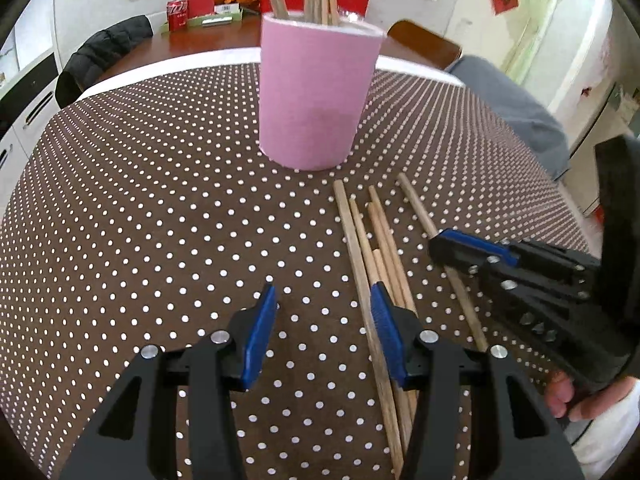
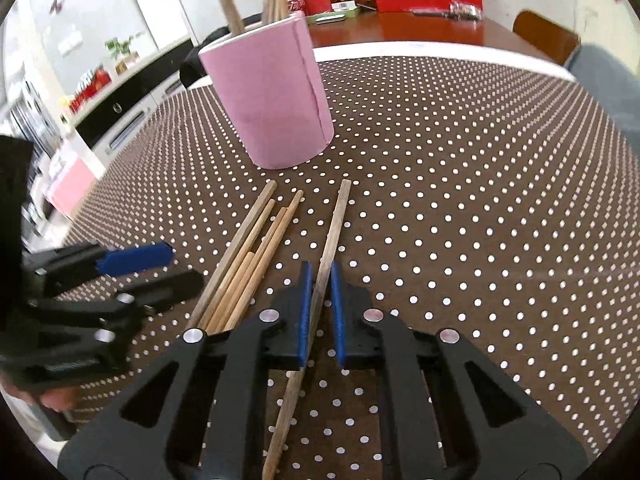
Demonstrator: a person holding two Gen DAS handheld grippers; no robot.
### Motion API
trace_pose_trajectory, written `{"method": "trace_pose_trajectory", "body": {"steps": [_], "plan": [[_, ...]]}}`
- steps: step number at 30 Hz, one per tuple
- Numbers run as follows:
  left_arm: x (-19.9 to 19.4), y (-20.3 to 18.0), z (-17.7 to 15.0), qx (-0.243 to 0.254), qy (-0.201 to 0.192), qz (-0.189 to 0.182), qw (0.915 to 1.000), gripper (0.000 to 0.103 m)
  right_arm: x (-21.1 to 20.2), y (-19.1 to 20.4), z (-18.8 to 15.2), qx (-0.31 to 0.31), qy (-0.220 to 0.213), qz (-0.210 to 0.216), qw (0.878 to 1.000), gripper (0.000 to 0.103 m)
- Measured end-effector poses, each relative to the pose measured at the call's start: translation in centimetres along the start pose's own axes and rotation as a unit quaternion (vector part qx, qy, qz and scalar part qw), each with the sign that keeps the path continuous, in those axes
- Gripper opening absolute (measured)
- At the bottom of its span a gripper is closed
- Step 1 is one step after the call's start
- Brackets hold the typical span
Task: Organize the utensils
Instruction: 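Grasp a chopstick with the right tool while the left tool grasps another, then lift both held chopsticks upright and carry them over the pink cup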
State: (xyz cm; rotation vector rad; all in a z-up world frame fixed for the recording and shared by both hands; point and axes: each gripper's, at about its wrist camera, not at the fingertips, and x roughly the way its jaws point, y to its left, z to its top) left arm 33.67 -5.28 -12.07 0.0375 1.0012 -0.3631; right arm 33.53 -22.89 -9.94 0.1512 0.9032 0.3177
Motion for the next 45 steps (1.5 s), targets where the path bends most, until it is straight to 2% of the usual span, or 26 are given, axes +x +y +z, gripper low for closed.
{"method": "trace_pose_trajectory", "body": {"steps": [7, 10, 13, 14, 15, 16, 17, 20, 24, 27, 31, 36, 41, 45], "plan": [[1.0, -1.7, 1.1, 0.016, 0.003, 0.044, 0.9989, 0.05, -0.1, -0.3, 0.0, 0.015, 0.0, 0.019, 1.0, 0.009], [1.6, -3.1, 1.7, 0.044, 0.003, 0.084, 0.9955, 0.05, -0.3, -0.1, -0.3, 0.015, 0.0, 0.019, 1.0, 0.009], [1.8, -3.5, 2.3, 0.031, -0.003, 0.09, 0.9955, 0.05, -0.3, -0.1, -0.3, 0.013, 0.0, 0.017, 1.0, 0.009], [1.9, -3.4, 2.4, 0.022, -0.004, 0.082, 0.9964, 0.045, -0.3, -0.2, -0.3, 0.014, 0.0, 0.017, 1.0, 0.009], [1.9, -3.3, 2.6, 0.019, -0.01, 0.082, 0.9964, 0.035, -0.3, -0.3, -0.3, 0.014, 0.0, 0.018, 1.0, 0.009], [1.8, -3.3, 2.6, 0.02, -0.018, 0.09, 0.9955, 0.008, -0.3, -0.2, -0.3, 0.013, 0.0, 0.017, 1.0, 0.009], [1.8, -3.2, 2.5, 0.021, -0.023, 0.091, 0.9953, 0.007, -0.3, 0.0, -0.3, 0.011, 0.0, 0.014, 1.0, 0.009], [1.6, -2.7, 2.2, 0.032, -0.032, 0.082, 0.9956, 0.006, -0.2, 0.2, -0.2, 0.004, -0.001, 0.004, 1.0, 0.009], [0.4, -1.0, 0.8, 0.009, -0.039, 0.058, 0.9975, 0.006, -0.2, 0.7, -0.4, 0.008, -0.003, -0.011, 1.0, 0.008], [-0.1, -0.1, 0.0, -0.005, -0.04, 0.042, 0.9983, 0.006, -0.1, 1.2, -0.5, 0.023, 0.006, 0.008, 1.0, 0.007], [-1.6, 0.3, -0.7, -0.011, -0.058, 0.026, 0.9979, 0.006, -1.0, 2.1, -0.4, 0.017, -0.005, 0.001, 1.0, 0.007], [-4.0, 0.0, -0.6, -0.007, -0.108, 0.008, 0.9941, 0.006, -2.7, 2.4, 0.1, 0.023, -0.023, 0.011, 0.999, 0.007], [-6.7, -1.0, -0.5, -0.008, -0.164, -0.005, 0.9864, 0.006, -5.3, 2.7, 0.9, 0.023, -0.063, 0.012, 0.998, 0.006], [-8.8, -1.6, -0.5, -0.002, -0.199, -0.005, 0.98, 0.006, -6.8, 2.9, 1.6, 0.025, -0.074, 0.031, 0.996, 0.006]]}}
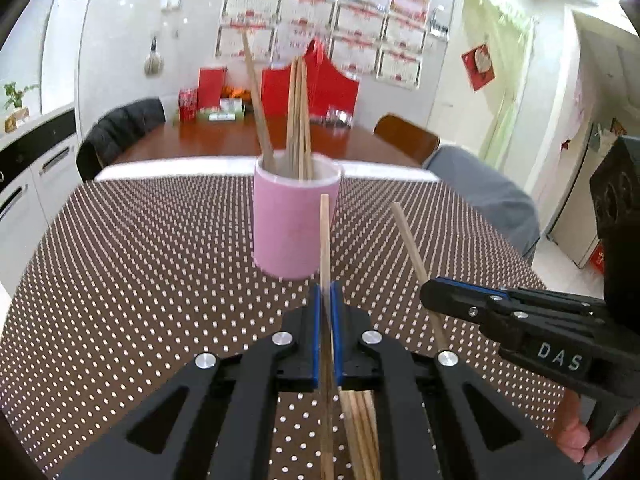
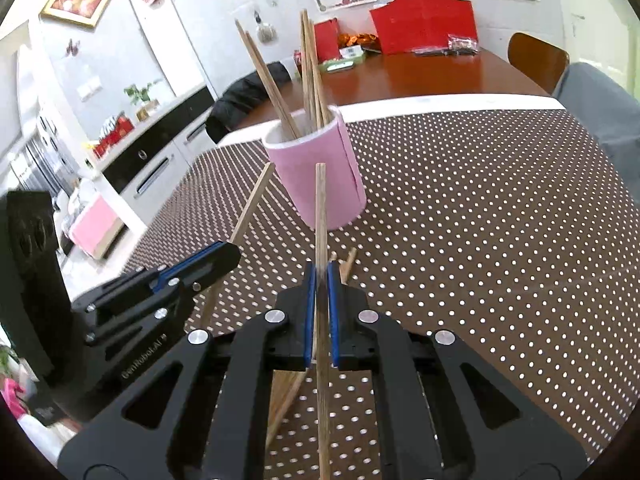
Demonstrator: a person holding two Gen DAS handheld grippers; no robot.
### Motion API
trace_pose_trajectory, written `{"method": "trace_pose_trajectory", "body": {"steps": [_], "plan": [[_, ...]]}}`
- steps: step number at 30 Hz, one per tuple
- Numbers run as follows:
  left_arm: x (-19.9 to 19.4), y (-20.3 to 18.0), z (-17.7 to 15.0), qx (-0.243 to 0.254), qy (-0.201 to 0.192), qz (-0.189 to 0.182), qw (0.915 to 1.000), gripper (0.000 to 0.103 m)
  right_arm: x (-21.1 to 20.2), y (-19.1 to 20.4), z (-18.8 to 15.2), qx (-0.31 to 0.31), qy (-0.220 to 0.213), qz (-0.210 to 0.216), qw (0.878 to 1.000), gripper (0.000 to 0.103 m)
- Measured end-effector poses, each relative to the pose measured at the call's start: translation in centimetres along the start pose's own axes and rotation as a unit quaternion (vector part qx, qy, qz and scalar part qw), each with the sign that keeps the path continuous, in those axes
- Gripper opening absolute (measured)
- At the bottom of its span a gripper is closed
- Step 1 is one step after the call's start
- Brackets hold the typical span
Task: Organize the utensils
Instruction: 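Lift both held chopsticks upright and carry them over the pink cup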
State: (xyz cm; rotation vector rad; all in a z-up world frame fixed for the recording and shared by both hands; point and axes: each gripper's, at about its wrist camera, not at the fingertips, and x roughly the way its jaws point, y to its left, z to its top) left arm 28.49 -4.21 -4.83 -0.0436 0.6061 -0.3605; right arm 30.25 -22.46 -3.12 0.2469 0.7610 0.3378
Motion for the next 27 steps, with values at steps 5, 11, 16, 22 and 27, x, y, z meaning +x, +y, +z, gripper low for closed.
{"method": "trace_pose_trajectory", "body": {"steps": [5, 11, 16, 22, 27], "plan": [[-1.4, -0.9, 1.1, 0.003, -0.026, 0.002, 0.9996, 0.006, -1.8, 0.5, 0.8, -0.004, -0.028, 0.004, 1.0, 0.006], [-2.7, -1.4, 2.2, -0.001, -0.052, -0.005, 0.9987, 0.006, -3.4, 1.0, 1.3, -0.01, -0.055, 0.005, 0.998, 0.006], [-3.7, -1.7, 3.2, -0.004, -0.083, 0.004, 0.9965, 0.006, -4.2, 1.3, 2.3, -0.008, -0.071, 0.005, 0.997, 0.006], [-4.6, -2.0, 4.9, -0.007, -0.129, 0.031, 0.9912, 0.006, -5.1, 2.1, 3.8, -0.015, -0.094, 0.002, 0.995, 0.006], [-5.2, -1.4, 6.5, -0.027, -0.164, 0.054, 0.9847, 0.006, -5.5, 2.2, 5.6, -0.007, -0.111, 0.001, 0.994, 0.006]]}}
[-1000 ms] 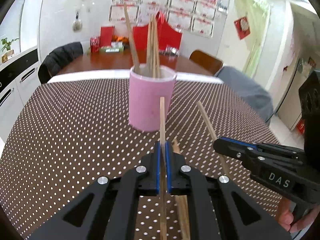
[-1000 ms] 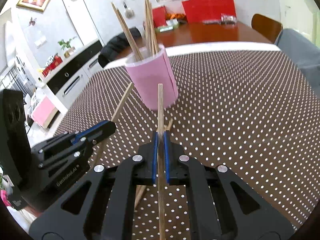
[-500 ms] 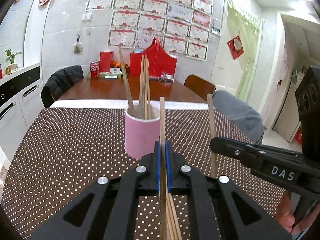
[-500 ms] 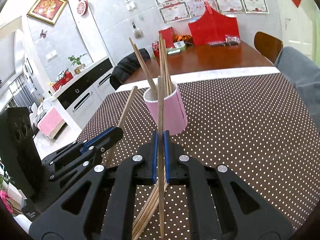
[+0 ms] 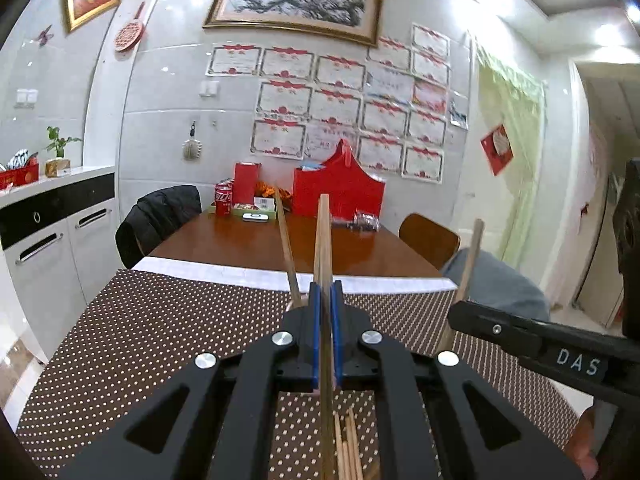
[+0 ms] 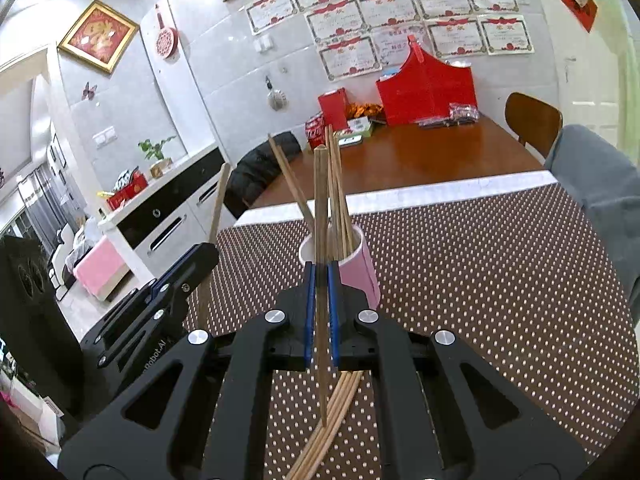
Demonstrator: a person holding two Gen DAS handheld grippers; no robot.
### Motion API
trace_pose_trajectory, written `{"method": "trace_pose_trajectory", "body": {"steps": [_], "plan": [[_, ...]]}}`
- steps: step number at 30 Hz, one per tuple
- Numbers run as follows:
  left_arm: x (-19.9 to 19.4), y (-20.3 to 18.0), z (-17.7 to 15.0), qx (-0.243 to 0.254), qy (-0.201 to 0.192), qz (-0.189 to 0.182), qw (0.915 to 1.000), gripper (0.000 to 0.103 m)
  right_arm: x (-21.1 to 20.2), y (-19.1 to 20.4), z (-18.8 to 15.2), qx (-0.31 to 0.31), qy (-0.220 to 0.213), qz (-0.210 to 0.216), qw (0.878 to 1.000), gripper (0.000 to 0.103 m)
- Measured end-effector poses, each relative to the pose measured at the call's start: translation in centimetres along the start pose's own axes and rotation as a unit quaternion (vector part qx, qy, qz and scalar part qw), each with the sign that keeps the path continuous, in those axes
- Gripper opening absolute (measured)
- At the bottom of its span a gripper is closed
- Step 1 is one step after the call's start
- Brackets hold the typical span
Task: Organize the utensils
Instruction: 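Lift both held chopsticks upright and carry them over the pink cup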
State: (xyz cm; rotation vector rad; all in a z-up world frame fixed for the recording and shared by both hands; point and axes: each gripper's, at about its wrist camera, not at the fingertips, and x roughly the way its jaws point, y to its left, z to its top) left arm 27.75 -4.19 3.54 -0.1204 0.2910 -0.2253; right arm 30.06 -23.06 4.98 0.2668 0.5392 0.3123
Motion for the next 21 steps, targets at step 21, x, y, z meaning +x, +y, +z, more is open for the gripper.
{"method": "trace_pose_trajectory", "body": {"steps": [21], "plan": [[5.3, 2.0, 8.0, -0.086, -0.103, -0.007, 0.9909, 0.006, 1.1, 0.0, 8.8, -0.021, -0.06, 0.004, 0.998, 0.006]]}}
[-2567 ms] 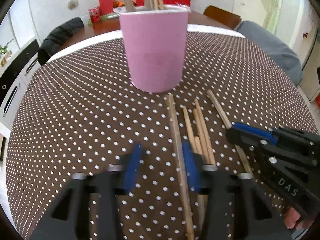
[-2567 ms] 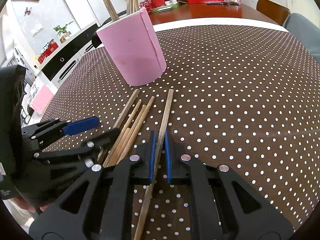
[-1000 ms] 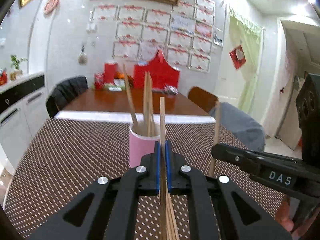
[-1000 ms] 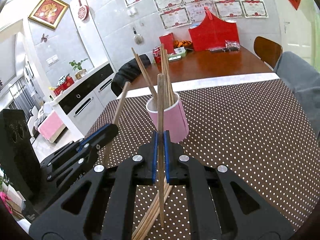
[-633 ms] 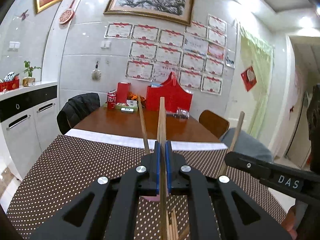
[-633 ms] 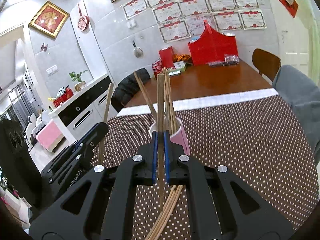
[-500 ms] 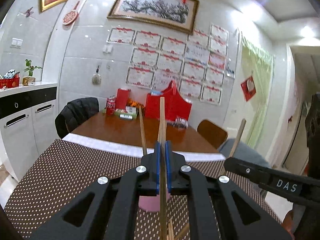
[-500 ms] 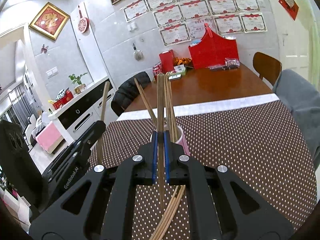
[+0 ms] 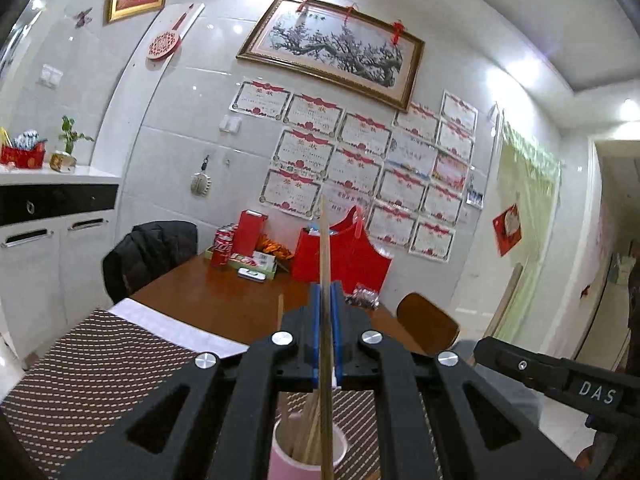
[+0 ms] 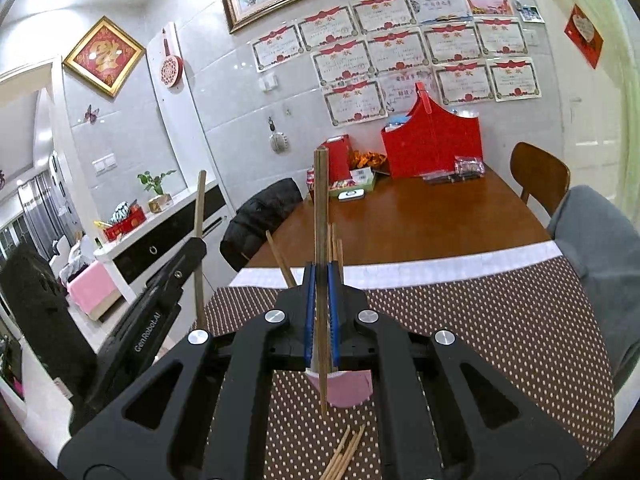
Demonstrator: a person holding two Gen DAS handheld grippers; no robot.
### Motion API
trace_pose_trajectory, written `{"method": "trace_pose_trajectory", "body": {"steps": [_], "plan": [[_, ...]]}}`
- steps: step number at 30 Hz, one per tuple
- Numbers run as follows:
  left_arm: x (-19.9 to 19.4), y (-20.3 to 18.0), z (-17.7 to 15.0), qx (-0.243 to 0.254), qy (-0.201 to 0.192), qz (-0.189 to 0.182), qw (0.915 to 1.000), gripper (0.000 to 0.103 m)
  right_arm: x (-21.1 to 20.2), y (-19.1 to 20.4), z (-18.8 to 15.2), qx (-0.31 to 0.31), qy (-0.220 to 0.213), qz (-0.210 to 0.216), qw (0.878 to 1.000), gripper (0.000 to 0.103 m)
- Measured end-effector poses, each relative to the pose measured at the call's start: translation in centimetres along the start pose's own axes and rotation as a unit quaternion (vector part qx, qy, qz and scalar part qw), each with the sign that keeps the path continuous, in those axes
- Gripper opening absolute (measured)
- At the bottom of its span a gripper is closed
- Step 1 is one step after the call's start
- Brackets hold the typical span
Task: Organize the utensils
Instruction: 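Lift both held chopsticks upright and carry them over the pink cup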
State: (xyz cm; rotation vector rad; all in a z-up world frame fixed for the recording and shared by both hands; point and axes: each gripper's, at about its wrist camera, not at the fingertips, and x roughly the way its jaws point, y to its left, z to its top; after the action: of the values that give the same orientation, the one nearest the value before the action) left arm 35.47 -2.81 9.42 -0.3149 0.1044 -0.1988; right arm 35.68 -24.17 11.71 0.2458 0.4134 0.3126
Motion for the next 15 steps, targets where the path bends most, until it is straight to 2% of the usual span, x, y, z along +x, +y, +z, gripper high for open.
{"method": "trace_pose_trajectory", "body": {"steps": [5, 9, 15], "plan": [[2.6, 0.7, 0.4, -0.02, -0.027, -0.002, 0.9994, 0.006, 0.9, -0.3, 1.8, -0.012, -0.02, -0.004, 1.0, 0.006], [4.9, 1.1, 0.5, -0.038, -0.032, -0.003, 0.9988, 0.006, 1.9, -0.9, 2.8, -0.008, -0.025, 0.005, 1.0, 0.006], [7.5, 1.5, -0.4, -0.036, -0.066, 0.021, 0.9969, 0.006, 3.8, -1.5, 3.3, -0.012, -0.024, 0.01, 1.0, 0.006]]}}
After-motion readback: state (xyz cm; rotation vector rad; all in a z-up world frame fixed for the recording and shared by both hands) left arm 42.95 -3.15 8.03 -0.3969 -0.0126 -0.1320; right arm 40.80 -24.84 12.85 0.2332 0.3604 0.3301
